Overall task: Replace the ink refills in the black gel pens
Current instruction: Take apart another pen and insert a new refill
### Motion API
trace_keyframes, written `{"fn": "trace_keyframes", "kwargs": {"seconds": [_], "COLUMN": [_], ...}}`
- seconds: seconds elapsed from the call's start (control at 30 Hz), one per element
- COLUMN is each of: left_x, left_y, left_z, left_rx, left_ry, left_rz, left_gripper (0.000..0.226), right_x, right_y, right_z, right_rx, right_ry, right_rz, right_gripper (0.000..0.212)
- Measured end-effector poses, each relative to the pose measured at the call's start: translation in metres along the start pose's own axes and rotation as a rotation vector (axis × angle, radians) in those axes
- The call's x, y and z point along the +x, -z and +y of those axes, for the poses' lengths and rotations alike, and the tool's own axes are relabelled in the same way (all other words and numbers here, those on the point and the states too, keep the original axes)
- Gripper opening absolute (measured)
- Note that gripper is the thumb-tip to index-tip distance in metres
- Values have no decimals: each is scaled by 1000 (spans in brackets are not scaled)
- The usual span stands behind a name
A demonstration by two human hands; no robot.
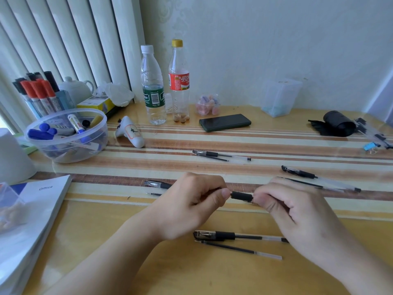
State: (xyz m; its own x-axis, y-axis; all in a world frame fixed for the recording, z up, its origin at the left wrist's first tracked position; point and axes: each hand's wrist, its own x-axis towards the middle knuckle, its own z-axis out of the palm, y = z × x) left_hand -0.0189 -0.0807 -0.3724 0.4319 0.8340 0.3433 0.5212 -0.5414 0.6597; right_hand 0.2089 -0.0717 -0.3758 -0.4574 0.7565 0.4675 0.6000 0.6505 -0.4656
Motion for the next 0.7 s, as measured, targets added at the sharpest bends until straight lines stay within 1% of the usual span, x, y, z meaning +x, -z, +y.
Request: {"fn": "trace_keyframes", "kwargs": {"seconds": [0.07, 0.1, 0.17, 0.27, 0.33, 0.37, 0.43, 0.5, 0.57, 0.6, 0.63, 0.67, 0.7], "left_x": [0, 0, 1, 1, 1, 1, 2, 2, 2, 2, 2, 2, 2], "left_y": [0, -1, -1, -2, -2, 0, 6, 15, 24, 26, 27, 26, 23], "left_z": [0, 0, -1, -1, -2, -3, -6, -9, -12, -13, -14, -13, -12], "left_rx": [-5, -6, -8, -21, -29, -26, -16, -23, -26, -30, -35, -38, -40], "left_ry": [9, 16, 30, 45, 61, 72, 95, 123, 142, 148, 150, 145, 134], "left_rz": [10, 18, 31, 59, 96, 119, 172, 224, 272, 289, 297, 293, 275], "left_gripper": [33, 33, 30, 22, 20, 19, 19, 20, 20, 20, 20, 20, 20], "right_x": [0, 0, -2, -2, -1, -1, 0, 0, 0, 1, 1, 2, 3], "right_y": [-1, -1, -1, 0, 3, 5, 13, 26, 38, 43, 46, 47, 46], "right_z": [0, 0, 2, 0, 1, 3, 11, 22, 35, 39, 41, 40, 36], "right_rx": [-16, -25, -37, -6, -6, -41, -192, -341, -400, -407, -372, -271, -118], "right_ry": [-6, -22, -46, -64, -87, -93, -105, -199, -333, -368, -377, -350, -295], "right_rz": [21, 35, 46, -16, -38, -57, -100, -138, -167, -154, -104, -18, 61], "right_gripper": [11, 12, 25, 23, 27, 26, 24, 23, 18, 14, 9, 7, 8]}}
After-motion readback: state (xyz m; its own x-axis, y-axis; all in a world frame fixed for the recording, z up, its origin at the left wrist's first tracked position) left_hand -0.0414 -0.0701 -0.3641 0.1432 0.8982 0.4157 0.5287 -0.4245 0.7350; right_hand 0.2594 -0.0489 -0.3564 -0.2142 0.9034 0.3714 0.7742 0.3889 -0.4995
